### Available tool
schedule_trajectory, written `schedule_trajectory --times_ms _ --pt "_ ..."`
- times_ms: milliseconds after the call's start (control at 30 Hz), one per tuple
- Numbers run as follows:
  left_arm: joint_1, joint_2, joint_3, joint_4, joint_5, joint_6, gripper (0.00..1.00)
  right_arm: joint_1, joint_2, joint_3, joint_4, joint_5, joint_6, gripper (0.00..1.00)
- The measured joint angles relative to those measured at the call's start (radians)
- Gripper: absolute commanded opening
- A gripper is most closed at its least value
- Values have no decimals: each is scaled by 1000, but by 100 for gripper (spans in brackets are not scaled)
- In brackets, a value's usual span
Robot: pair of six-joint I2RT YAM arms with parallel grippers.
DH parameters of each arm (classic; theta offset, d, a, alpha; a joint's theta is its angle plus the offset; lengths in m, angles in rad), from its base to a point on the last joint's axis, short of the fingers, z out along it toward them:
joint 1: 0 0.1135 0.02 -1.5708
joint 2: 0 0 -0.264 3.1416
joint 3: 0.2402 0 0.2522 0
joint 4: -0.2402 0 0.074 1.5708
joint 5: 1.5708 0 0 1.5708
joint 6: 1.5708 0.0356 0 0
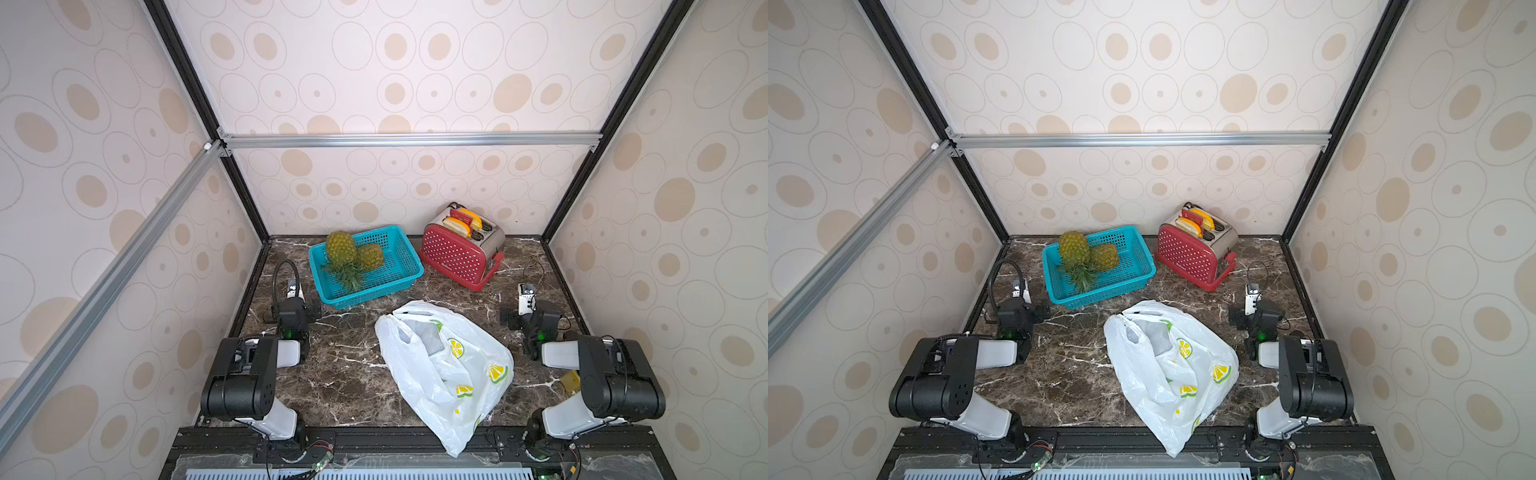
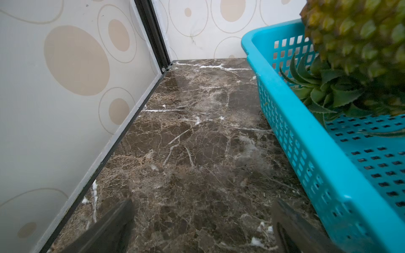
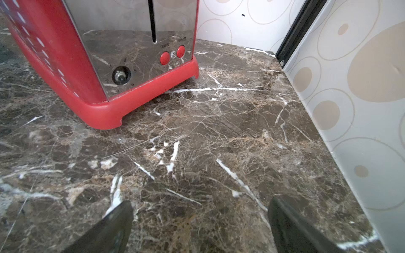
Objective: Place the pineapple into a plastic bag & tie a knot
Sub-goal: Pick up the plastic bag at the center of the board.
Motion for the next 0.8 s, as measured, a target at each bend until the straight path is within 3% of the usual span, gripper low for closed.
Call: schedule_trajectory --times_ms 567,667,800 --pt "0 -3 -3 3 -5 -3 99 0 -13 4 -16 0 -1 99" --pt "0 -70 -29 -33 -29 -13 99 0 -121 2 -93 4 -2 99" --pt "0 -308 -37 -170 -59 -21 99 0 -392 19 -253 50 64 99"
